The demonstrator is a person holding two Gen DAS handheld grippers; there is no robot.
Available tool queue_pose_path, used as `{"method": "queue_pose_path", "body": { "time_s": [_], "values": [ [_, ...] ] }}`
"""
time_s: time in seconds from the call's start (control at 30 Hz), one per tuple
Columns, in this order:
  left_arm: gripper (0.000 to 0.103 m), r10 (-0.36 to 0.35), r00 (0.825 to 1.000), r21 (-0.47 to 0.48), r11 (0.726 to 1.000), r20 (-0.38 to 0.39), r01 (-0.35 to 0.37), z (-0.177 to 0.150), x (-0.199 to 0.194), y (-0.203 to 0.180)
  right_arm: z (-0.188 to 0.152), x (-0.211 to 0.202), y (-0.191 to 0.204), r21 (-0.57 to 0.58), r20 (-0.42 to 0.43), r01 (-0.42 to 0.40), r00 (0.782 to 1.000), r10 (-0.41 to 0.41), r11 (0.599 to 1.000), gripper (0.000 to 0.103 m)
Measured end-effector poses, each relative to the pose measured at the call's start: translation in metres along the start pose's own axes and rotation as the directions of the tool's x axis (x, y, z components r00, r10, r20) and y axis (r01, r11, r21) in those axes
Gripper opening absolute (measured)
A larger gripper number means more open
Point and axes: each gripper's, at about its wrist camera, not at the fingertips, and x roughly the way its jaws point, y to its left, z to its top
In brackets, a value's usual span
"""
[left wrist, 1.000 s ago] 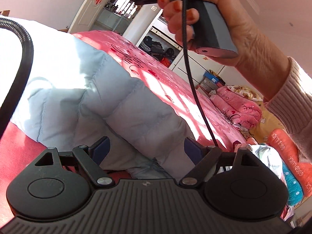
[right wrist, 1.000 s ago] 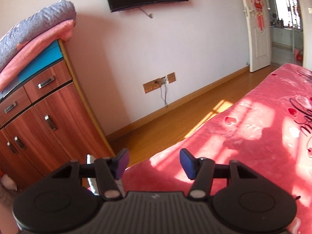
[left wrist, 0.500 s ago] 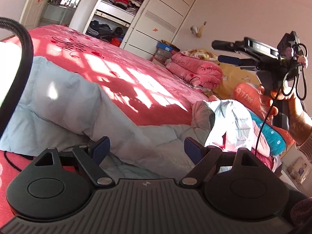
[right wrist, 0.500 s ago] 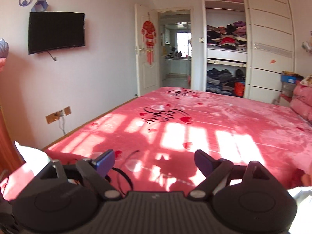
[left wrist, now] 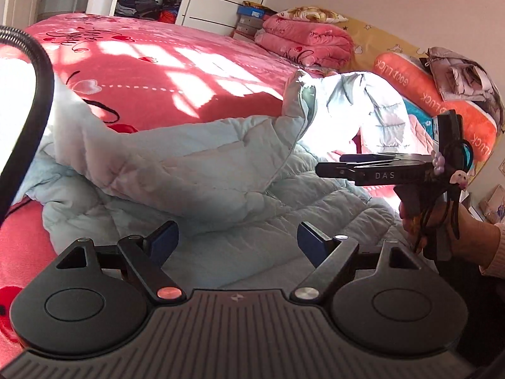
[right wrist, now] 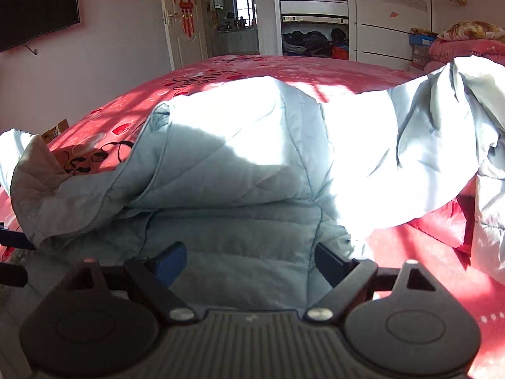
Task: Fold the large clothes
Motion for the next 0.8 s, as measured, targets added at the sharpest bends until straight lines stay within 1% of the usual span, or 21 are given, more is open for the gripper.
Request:
{"method": "queue_pose_path", "body": {
  "time_s": [0.07, 0.2, 0.27, 0.33, 0.37, 0.43, 0.5, 0.53, 0.63, 0.67, 0.7, 0.73, 0.77, 0.8],
  "values": [
    [0.101, 0.005, 1.0, 0.014, 1.0, -0.014, -0.005, 0.002, 0.01, -0.008, -0.004, 0.009, -0.004, -0.003, -0.007, -0.024, 1.0, 0.024, 1.0, 0.088],
    [0.101, 0.072, 0.997, 0.057, 0.996, -0.019, -0.07, 0.014, 0.027, -0.017, -0.004, 0.019, -0.013, 0.039, -0.021, -0.07, 0.997, 0.071, 0.997, 0.088],
    [0.1, 0.098, 0.995, 0.038, 0.994, 0.005, -0.098, 0.025, 0.03, -0.01, 0.002, 0.021, -0.021, 0.058, -0.002, -0.089, 0.996, 0.089, 0.994, 0.088],
    [0.1, 0.133, 0.99, 0.016, 0.991, 0.045, -0.134, 0.04, 0.034, -0.004, 0.01, 0.025, -0.028, 0.088, 0.012, -0.119, 0.993, 0.118, 0.989, 0.088],
    [0.1, 0.156, 0.986, 0.007, 0.988, 0.064, -0.157, 0.049, 0.038, -0.001, 0.013, 0.029, -0.032, 0.1, 0.019, -0.135, 0.991, 0.134, 0.986, 0.088],
    [0.101, 0.205, 0.975, -0.02, 0.979, 0.091, -0.204, 0.07, 0.05, 0.008, 0.018, 0.038, -0.036, 0.1, 0.022, -0.139, 0.99, 0.138, 0.985, 0.088],
    [0.102, 0.27, 0.958, -0.04, 0.963, 0.102, -0.267, 0.086, 0.061, 0.017, 0.022, 0.05, -0.039, 0.097, 0.012, -0.133, 0.991, 0.132, 0.986, 0.088],
    [0.102, 0.307, 0.946, -0.054, 0.951, 0.103, -0.303, 0.096, 0.067, 0.024, 0.024, 0.057, -0.041, 0.096, 0.008, -0.123, 0.992, 0.123, 0.988, 0.088],
    [0.101, 0.396, 0.913, -0.127, 0.915, 0.099, -0.383, 0.116, 0.084, 0.044, 0.03, 0.068, -0.051, 0.11, 0.01, -0.1, 0.995, 0.099, 0.989, 0.088],
    [0.101, 0.433, 0.896, -0.141, 0.897, 0.097, -0.418, 0.12, 0.088, 0.05, 0.032, 0.07, -0.054, 0.116, 0.009, -0.09, 0.996, 0.089, 0.989, 0.088],
    [0.101, 0.479, 0.873, -0.154, 0.873, 0.091, -0.463, 0.125, 0.097, 0.054, 0.033, 0.073, -0.056, 0.118, 0.007, -0.078, 0.997, 0.077, 0.99, 0.088],
    [0.101, 0.508, 0.857, -0.162, 0.856, 0.083, -0.491, 0.127, 0.103, 0.058, 0.035, 0.077, -0.06, 0.117, 0.0, -0.06, 0.998, 0.06, 0.991, 0.088],
    [0.101, 0.543, 0.837, -0.171, 0.833, 0.069, -0.526, 0.128, 0.11, 0.062, 0.035, 0.079, -0.062, 0.118, -0.006, -0.049, 0.999, 0.05, 0.992, 0.089],
    [0.101, 0.563, 0.825, -0.176, 0.819, 0.06, -0.546, 0.128, 0.114, 0.065, 0.034, 0.082, -0.066, 0.127, -0.011, -0.043, 0.999, 0.044, 0.991, 0.089]
  ]
}}
